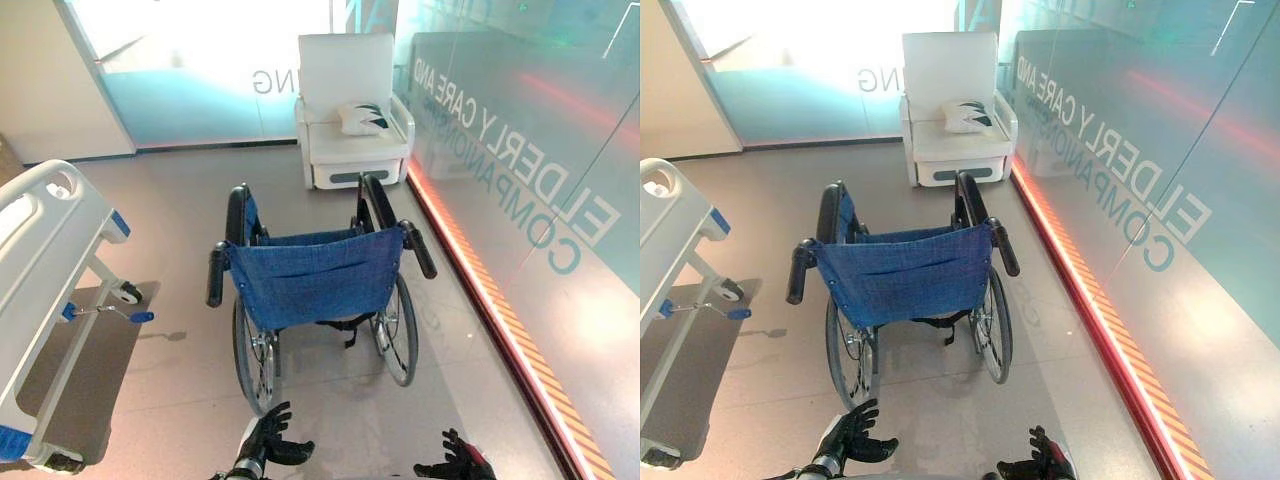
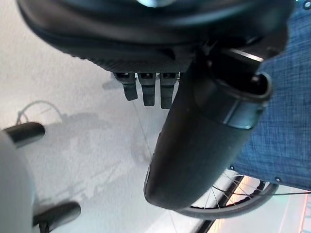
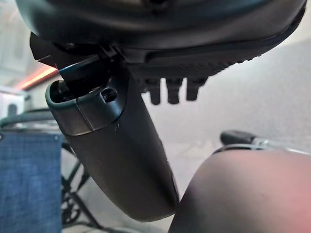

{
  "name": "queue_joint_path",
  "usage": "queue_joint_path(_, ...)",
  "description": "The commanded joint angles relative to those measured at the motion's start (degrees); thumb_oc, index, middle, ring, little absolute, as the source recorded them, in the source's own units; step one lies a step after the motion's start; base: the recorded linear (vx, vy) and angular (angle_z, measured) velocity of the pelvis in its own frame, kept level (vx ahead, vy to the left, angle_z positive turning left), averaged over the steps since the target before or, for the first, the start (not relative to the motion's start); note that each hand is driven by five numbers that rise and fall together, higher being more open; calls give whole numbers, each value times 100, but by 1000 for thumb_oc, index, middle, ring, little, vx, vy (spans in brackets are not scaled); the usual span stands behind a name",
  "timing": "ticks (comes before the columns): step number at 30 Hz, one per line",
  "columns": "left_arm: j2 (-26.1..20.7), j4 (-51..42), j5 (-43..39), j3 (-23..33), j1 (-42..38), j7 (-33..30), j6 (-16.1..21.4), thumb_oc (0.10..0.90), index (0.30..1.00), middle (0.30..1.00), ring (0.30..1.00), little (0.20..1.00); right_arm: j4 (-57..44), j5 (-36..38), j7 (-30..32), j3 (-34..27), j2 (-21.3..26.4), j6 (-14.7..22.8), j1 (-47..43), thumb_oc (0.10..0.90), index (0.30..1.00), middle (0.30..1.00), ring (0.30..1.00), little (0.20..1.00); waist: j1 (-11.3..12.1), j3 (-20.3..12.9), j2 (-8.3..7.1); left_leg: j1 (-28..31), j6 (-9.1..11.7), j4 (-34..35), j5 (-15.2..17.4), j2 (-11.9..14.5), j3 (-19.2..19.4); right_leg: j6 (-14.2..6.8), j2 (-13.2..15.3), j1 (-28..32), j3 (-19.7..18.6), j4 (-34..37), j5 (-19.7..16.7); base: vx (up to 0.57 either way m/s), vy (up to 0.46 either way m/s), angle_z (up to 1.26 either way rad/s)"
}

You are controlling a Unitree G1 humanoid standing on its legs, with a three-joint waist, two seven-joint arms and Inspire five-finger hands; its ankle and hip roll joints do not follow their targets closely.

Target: Push the wheelchair next to the bed

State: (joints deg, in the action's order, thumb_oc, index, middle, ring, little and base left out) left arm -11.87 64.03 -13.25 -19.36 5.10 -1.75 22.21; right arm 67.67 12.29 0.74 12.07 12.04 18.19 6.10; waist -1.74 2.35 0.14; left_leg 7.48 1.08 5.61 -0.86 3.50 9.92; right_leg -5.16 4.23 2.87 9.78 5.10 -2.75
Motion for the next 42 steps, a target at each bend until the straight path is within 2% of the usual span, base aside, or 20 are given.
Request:
queue_joint_path(1,42,-287,-199,198,-288,37,406,800,900,900,900,900,-265,367,-568,182,29,609,-431,800,900,900,900,900,22,226,39,-134,-54,-167,372,-154,-106,-158,197,82,270,-491,473,0,0,0)
queue_joint_path(6,83,-208,-204,247,-205,47,368,800,900,900,900,900,-216,1149,-584,25,-23,495,-406,800,900,900,900,900,77,233,23,-142,-50,-154,354,-173,-157,-158,204,121,349,-456,465,7,-5,2)
queue_joint_path(8,100,-167,-173,232,-194,-66,415,800,900,900,900,900,-199,1216,-612,-9,-49,464,-425,800,900,900,900,900,77,238,25,-150,-50,-147,349,-174,-152,-156,202,117,354,-451,465,-1,-4,2)
queue_joint_path(10,100,-162,-11,246,-207,-271,364,800,900,900,900,900,-176,1577,-1209,-54,-75,169,-442,800,900,900,900,900,89,246,37,-138,-46,-120,339,-173,-157,-150,208,130,392,-434,464,0,0,0)
queue_joint_path(11,99,-160,24,245,-209,-303,353,800,900,900,900,900,-173,1613,-1276,-57,-76,148,-443,800,900,900,900,900,90,246,38,-137,-45,-120,338,-172,-158,-150,209,131,394,-434,464,0,0,0)
queue_joint_path(12,62,-136,297,219,-229,-529,321,800,900,900,900,900,-158,1961,-1762,-77,-114,-34,-440,800,900,900,900,900,93,249,41,-143,-41,-123,327,-171,-161,-144,206,124,399,-442,465,0,0,0)
queue_joint_path(16,1,-132,525,161,-260,-699,226,800,900,900,900,900,-178,2170,-1959,-97,-120,125,-443,800,900,900,900,900,90,254,61,-163,-40,-138,312,-170,-156,-132,204,108,391,-460,475,-6,3,2)
queue_joint_path(18,-13,-173,786,89,-298,-786,271,800,900,900,900,900,-293,2190,-1751,-74,-82,335,-487,800,900,900,900,900,71,271,78,-166,-44,-138,301,-170,-143,-128,208,87,382,-480,474,-16,16,5)
queue_joint_path(21,-112,-356,488,14,-359,-753,455,800,900,900,900,900,-395,2362,-1506,-100,18,227,-539,800,900,900,900,900,59,276,90,-153,-35,-125,290,-180,-155,-128,199,99,366,-462,466,8,7,7)
queue_joint_path(23,-219,-598,131,155,-407,-654,312,800,900,900,900,900,-479,2313,-1248,-214,127,119,-604,800,900,900,900,900,81,269,85,-133,-25,-107,287,-175,-165,-140,205,132,378,-422,451,30,-6,3)
queue_joint_path(24,-345,-883,-209,401,-465,-524,170,800,900,900,900,900,-653,2229,-1049,-333,305,72,-713,800,900,900,900,900,124,265,76,-128,-21,-100,282,-162,-175,-137,206,156,401,-397,443,0,0,0)
queue_joint_path(29,-729,-1420,-530,813,-625,-726,104,800,900,900,900,900,-1084,1986,-532,-555,712,79,-967,800,900,900,900,900,212,258,48,-158,0,-105,241,-123,-202,-117,209,174,447,-365,417,9,-16,2)
queue_joint_path(31,-1056,-1867,-581,1118,-802,-971,96,800,900,900,900,900,-1304,1955,-764,-745,1179,-310,-1248,800,900,900,900,900,292,252,30,-176,10,-100,214,-114,-237,-105,223,190,488,-331,390,0,0,0)
queue_joint_path(35,-1644,-2226,-787,1420,-1210,-1147,42,800,900,900,900,900,-1419,2149,-754,-885,1854,-449,-1744,800,900,900,900,900,396,217,-24,-175,28,-67,197,-114,-277,-109,238,247,556,-242,338,14,-24,7)
queue_joint_path(36,-1854,-2273,-776,1471,-1456,-1344,-28,800,900,900,900,900,-1509,2121,-468,-893,2056,-496,-2009,800,900,900,900,900,418,188,-51,-177,37,-64,200,-114,-291,-110,249,266,581,-217,332,10,-18,18)
queue_joint_path(38,-1947,-2247,-819,1457,-1625,-1438,-93,800,900,900,900,900,-1543,2086,-291,-861,2149,-569,-2200,800,900,900,900,900,418,180,-57,-176,37,-63,202,-117,-303,-112,252,267,583,-217,332,9,-3,13)
queue_joint_path(39,-2068,-2214,-857,1440,-1840,-1602,-64,800,900,900,900,900,-1582,1882,151,-808,2260,-578,-2460,800,900,900,900,900,412,182,-62,-164,39,-61,206,-117,-312,-114,254,279,581,-213,333,0,0,0)
queue_joint_path(40,-2125,-2215,-865,1423,-1913,-1678,-39,800,900,900,900,900,-1643,1920,287,-758,2334,-697,-2578,800,900,900,900,900,407,170,-66,-170,40,-61,207,-116,-309,-117,256,274,577,-207,327,0,0,0)
queue_joint_path(42,-2325,-2357,-815,1383,-2155,-2111,-196,800,900,900,900,900,-1961,2088,820,-648,2523,-727,-2949,800,900,900,900,900,386,158,-76,-163,42,-61,212,-119,-312,-113,254,283,551,-190,330,0,0,0)
